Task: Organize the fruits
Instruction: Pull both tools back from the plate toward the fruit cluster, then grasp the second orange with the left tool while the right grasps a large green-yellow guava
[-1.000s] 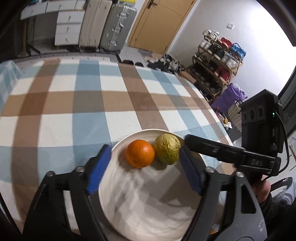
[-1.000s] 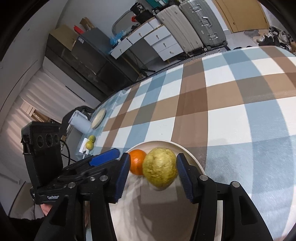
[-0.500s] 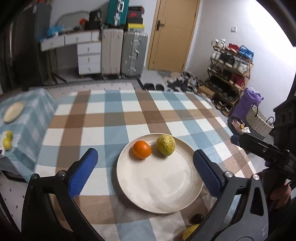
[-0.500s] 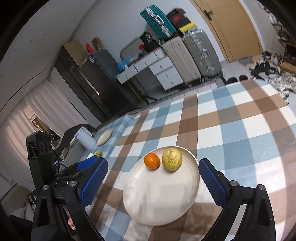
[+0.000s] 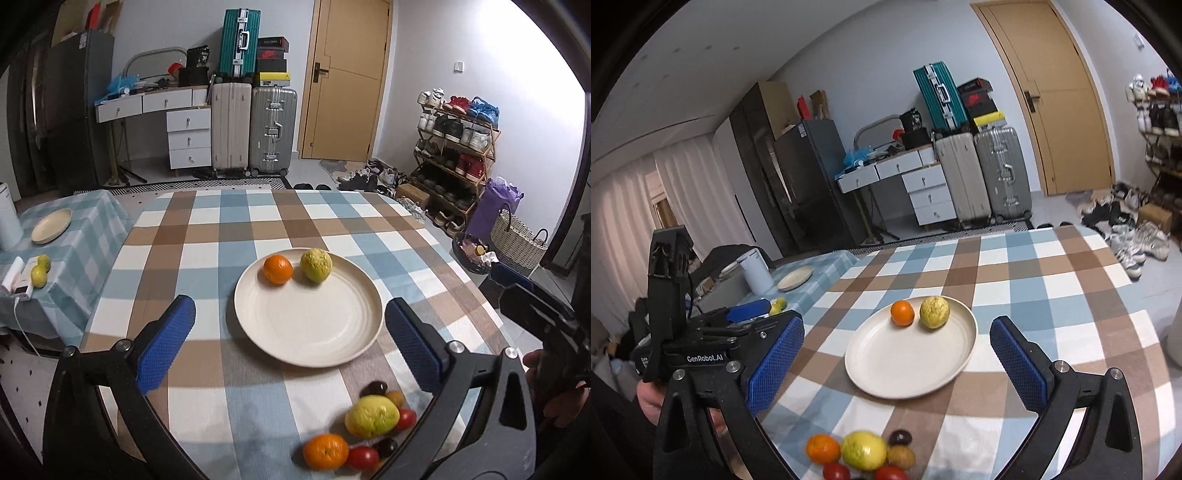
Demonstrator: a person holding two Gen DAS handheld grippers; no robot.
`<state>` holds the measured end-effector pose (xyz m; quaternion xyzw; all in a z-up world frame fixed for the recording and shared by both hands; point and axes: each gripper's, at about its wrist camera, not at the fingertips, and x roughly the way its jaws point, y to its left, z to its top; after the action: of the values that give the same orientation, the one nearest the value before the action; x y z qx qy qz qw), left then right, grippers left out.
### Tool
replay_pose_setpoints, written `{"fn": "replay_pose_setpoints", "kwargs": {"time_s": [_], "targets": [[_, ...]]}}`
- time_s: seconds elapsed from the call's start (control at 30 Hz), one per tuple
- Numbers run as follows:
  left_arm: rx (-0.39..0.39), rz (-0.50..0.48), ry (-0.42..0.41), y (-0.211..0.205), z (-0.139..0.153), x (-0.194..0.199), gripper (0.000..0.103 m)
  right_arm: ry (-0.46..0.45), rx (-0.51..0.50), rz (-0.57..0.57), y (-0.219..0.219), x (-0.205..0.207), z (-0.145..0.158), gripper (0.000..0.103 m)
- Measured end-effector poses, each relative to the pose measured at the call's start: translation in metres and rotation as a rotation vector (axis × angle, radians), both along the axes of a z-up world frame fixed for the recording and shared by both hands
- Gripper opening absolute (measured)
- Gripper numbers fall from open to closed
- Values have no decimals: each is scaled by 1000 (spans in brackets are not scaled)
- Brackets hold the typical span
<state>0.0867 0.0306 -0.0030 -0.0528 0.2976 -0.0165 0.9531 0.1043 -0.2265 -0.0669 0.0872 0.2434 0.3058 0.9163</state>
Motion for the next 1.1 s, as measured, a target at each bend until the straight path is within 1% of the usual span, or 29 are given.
{"fn": "replay_pose_setpoints", "kwargs": {"time_s": [0.07, 0.2, 0.3, 0.33, 0.43, 0.57, 0.7, 0.77, 0.87, 1.1], "targets": [[-15, 1, -11, -1, -3, -16, 103, -14, -11, -7, -1, -13, -2, 103], [-40, -4, -13, -1, -12, -34, 103, -40, -47, -6, 0, -37, -7, 103], [-18, 8, -18, -1, -18, -52, 103, -48, -71, -7, 1, -54, -12, 103], [-14, 14, -16, 0, -22, -57, 103, -46, -75, -7, 2, -59, -15, 103], [-50, 2, 16, 6, -35, -69, 103, -37, -93, -1, 6, -68, -22, 103], [-50, -15, 62, 9, -53, -73, 103, -31, -123, 10, 11, -80, -32, 103], [-101, -47, 114, 11, -74, -76, 103, 5, -131, 20, 14, -86, -48, 103], [-111, -58, 138, 9, -84, -76, 103, 21, -136, 28, 15, -89, -55, 103], [-118, -74, 153, 4, -95, -72, 103, 34, -143, 33, 15, -93, -64, 103], [-144, -97, 183, -4, -111, -60, 103, 64, -137, 24, 12, -92, -79, 103]]}}
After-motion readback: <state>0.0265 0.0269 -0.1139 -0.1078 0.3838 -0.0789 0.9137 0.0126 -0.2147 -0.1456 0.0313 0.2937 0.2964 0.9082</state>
